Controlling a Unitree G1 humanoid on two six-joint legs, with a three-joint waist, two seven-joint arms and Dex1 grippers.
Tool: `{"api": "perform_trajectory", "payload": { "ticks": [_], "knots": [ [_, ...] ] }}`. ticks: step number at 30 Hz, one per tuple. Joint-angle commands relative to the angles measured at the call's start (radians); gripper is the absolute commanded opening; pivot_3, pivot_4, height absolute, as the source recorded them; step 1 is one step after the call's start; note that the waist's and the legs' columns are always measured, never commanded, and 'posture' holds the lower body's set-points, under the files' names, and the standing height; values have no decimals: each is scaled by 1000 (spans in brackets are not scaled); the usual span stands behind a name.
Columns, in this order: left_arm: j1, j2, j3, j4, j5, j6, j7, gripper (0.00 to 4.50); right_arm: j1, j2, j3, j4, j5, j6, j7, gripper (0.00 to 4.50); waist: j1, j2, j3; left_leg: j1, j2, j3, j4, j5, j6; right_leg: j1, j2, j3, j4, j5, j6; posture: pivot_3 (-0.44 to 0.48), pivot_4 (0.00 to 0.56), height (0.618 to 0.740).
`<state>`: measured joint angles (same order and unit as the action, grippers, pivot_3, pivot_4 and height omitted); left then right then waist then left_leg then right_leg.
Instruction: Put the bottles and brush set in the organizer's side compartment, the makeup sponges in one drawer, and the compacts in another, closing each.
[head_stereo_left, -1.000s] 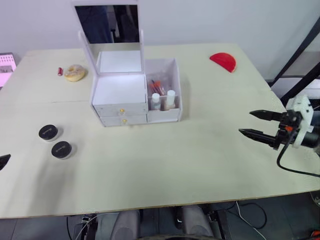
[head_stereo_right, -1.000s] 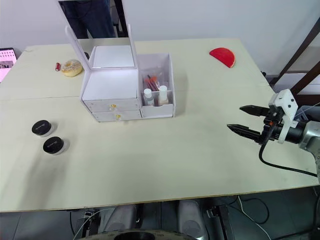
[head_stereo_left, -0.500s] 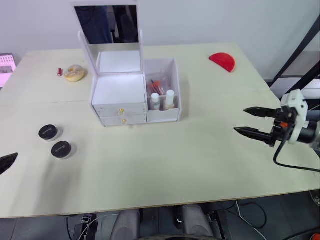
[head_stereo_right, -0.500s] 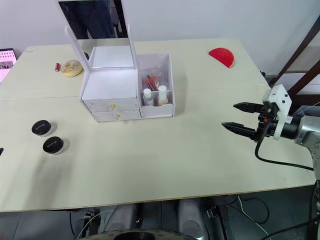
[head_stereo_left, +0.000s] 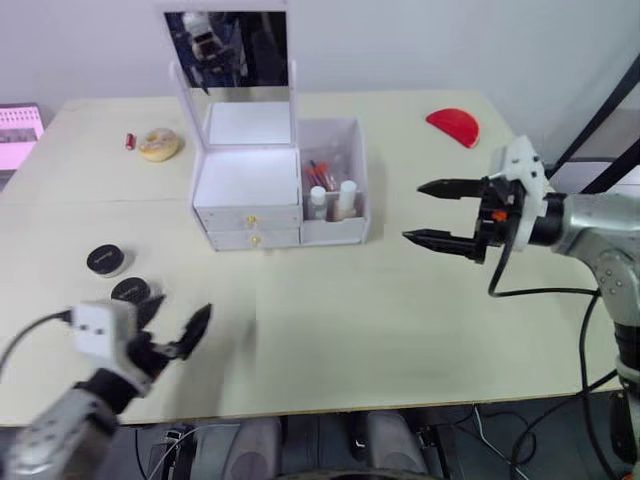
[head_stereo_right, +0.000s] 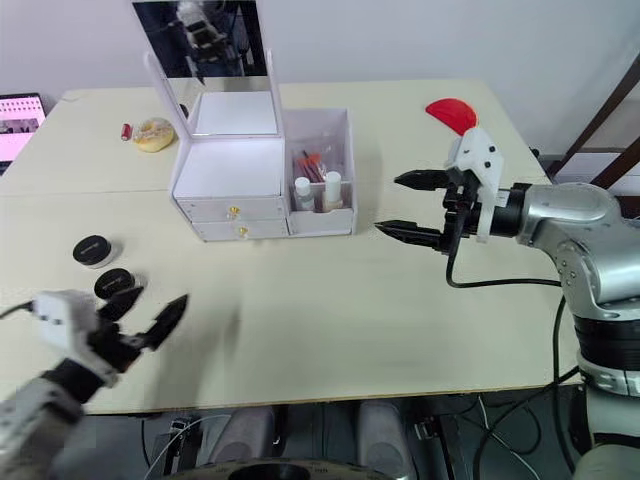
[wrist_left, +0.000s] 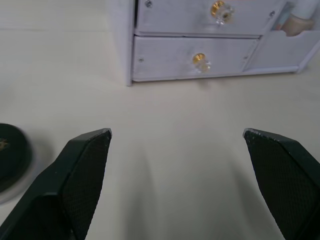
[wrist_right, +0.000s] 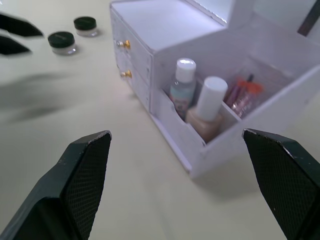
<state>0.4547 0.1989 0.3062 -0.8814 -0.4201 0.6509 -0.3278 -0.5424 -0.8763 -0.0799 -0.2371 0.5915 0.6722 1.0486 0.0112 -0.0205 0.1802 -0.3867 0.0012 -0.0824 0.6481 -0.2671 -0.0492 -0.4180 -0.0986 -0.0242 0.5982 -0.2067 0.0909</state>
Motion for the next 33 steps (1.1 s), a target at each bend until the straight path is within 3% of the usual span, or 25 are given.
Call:
{"api": "perform_trajectory", "payload": {
  "ticks": [1, 9, 14, 19, 31, 33],
  "knots": [
    [-33, -62, -266, 12, 227, -112, 175, 4440, -57, 21, 23, -4, 3, 3, 1, 4500, 2, 0, 0, 1, 0, 0, 0, 0, 0, 0, 0, 0, 0, 0, 0, 0, 150, 739],
    [-216, -161, -435, 298, 460, -297, 354, 4440, -99, 31, 64, -31, 46, 62, 42, 4500, 1, 1, 0, 3, 0, 0, 0, 0, 0, 2, 1, 0, 0, 0, 0, 0, 150, 739],
    [-383, -215, -434, 474, 464, -366, 383, 4440, -94, 39, 71, -65, 79, 83, 67, 4500, 5, 3, 0, 1, 0, -2, 0, 0, 1, 2, 1, -2, 0, 0, 1, 0, 150, 739],
    [-460, -242, -432, 561, 464, -418, 387, 4440, -79, 38, 66, -108, 107, 106, 56, 4500, 2, 3, 0, 2, 0, -2, 0, 0, 1, 3, 1, -2, -1, 1, 2, 0, 150, 739],
    [-500, -257, -406, 618, 450, -460, 390, 4440, -70, 39, 65, -122, 109, 110, 22, 4500, 3, 3, 0, 2, 0, -2, 0, 0, 1, 4, 1, -2, -1, 1, 2, 0, 150, 739],
    [-505, -258, -404, 622, 449, -464, 388, 3931, -67, 37, 64, -124, 108, 108, 19, 4500, 3, 3, 0, 2, 0, -2, 1, 0, 1, 4, 1, -2, -1, 1, 2, 0, 150, 739]
  ]
}}
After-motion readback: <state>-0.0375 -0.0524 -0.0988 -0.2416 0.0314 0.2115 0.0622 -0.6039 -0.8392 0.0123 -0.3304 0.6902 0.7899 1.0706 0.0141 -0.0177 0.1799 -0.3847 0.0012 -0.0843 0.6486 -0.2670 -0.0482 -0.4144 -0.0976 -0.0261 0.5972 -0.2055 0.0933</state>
